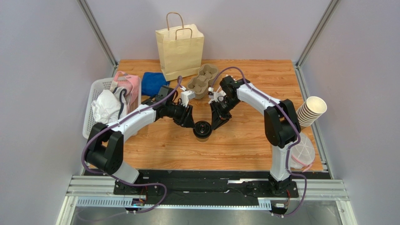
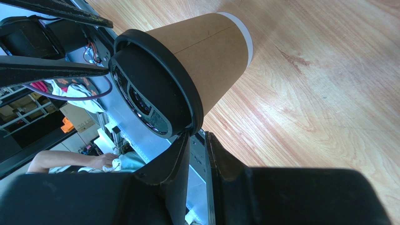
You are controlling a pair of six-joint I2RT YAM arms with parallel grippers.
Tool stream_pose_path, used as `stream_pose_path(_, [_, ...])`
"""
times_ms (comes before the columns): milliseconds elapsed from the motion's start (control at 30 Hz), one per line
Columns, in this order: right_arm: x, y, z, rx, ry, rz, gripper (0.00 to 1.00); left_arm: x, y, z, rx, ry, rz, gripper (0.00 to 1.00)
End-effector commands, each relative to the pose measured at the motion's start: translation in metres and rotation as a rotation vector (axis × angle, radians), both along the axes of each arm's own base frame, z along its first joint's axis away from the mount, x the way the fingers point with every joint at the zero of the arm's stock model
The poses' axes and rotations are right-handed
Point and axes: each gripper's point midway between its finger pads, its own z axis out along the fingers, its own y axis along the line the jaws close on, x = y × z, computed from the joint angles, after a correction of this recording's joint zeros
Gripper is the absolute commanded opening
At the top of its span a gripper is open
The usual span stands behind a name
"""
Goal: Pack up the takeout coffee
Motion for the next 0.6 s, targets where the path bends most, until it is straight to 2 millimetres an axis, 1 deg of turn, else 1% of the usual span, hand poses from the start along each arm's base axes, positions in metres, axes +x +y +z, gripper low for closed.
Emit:
stream_pose_path(0, [0.014, 0.0, -0.011, -0.035, -0.048, -0.001, 0.21, 0.004, -0.001, -0.007, -0.009, -0.006, 0.006, 0.44])
stream_pose_path(167, [0.015, -0.001, -0.014, -0.046, -0.048, 0.0, 0.2, 0.002, 0.0, -0.012, -0.018, 0.014, 0.011, 0.43])
stream_pose_path(267, [0.015, -0.001, -0.012, -0.046, -0.054, -0.001, 0.2, 0.002, 0.0, -0.005, -0.051, 0.013, 0.008, 0.41])
stream_pose_path(333, [0.016, 0.0, -0.012, -0.045, -0.055, -0.002, 0.2, -0.003, -0.003, 0.005, -0.099, 0.007, -0.013, 0.41])
stream_pose_path(433, [0.017, -0.001, -0.011, -0.046, -0.057, -0.005, 0.2, -0.004, -0.006, 0.018, -0.147, -0.031, -0.026, 0.4])
stream_pose_path(567, [0.016, -0.001, -0.01, -0.046, -0.063, -0.003, 0.2, -0.003, -0.003, 0.019, -0.148, -0.033, -0.004, 0.39])
